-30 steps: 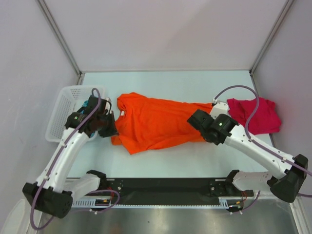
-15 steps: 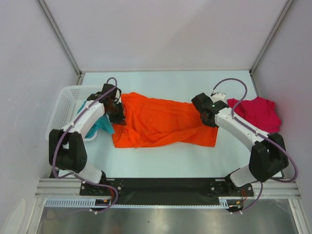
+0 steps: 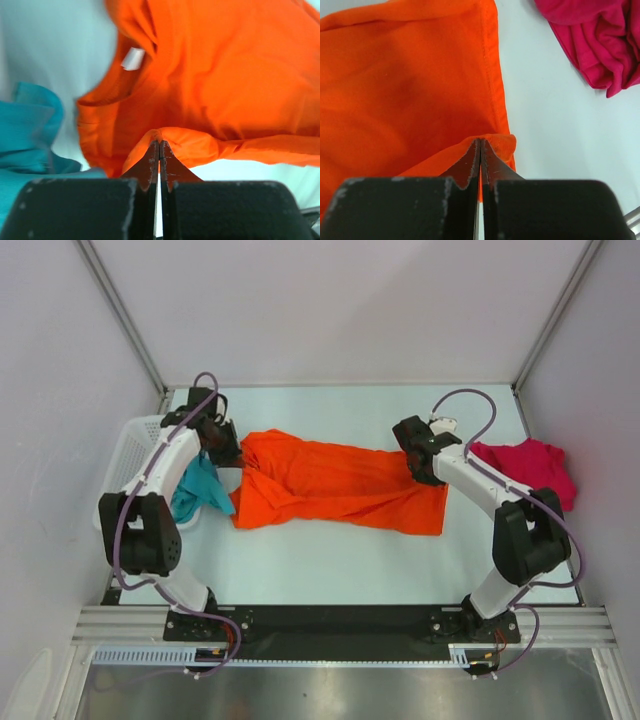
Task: Fold and stack the t-shirts
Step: Fold the flattened tshirt in 1/3 of the way
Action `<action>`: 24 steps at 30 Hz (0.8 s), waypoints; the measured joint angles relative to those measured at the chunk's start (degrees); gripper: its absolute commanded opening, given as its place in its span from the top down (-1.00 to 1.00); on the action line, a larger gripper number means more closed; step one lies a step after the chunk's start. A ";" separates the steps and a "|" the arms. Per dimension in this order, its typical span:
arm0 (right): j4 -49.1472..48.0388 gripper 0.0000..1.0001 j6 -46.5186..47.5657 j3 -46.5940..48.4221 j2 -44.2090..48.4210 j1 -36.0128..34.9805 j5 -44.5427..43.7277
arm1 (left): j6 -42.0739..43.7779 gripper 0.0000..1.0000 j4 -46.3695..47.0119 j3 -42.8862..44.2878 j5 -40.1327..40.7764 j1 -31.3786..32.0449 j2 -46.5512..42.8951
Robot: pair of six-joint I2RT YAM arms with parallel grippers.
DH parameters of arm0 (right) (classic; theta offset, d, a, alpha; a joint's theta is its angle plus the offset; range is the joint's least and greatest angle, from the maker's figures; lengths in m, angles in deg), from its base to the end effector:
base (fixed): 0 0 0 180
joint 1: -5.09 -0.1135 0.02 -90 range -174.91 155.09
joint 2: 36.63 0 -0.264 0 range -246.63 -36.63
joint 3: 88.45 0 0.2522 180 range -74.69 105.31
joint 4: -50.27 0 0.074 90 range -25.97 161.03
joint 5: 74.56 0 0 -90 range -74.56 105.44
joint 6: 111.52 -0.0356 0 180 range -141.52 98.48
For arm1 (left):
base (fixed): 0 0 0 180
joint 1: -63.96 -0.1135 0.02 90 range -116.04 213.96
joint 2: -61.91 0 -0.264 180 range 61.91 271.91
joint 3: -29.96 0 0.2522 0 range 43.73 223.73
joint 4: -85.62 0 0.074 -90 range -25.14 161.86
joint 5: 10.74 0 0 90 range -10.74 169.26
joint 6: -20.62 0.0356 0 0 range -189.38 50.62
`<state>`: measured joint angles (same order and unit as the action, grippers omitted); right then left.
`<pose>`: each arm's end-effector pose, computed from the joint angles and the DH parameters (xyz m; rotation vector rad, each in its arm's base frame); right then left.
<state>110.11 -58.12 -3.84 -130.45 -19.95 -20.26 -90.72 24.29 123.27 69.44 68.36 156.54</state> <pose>0.3017 0.1180 0.2404 0.3968 2.4533 -0.4511 0.3421 -0.0324 0.2739 -0.3406 2.6691 -0.3711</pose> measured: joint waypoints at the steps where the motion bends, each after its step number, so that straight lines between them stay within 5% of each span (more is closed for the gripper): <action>1: -0.13 1.00 0.20 0.11 -0.20 0.22 0.02 | 0.02 1.00 0.02 0.11 -0.04 -0.90 0.15; 24: -2.60 1.00 1.75 5.75 -12.52 4.09 0.20 | -0.09 1.00 2.03 5.38 -2.58 -3.67 15.72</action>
<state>107.51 -56.37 1.91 -142.98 -15.86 -20.06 -90.81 26.32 128.65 66.86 64.69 172.25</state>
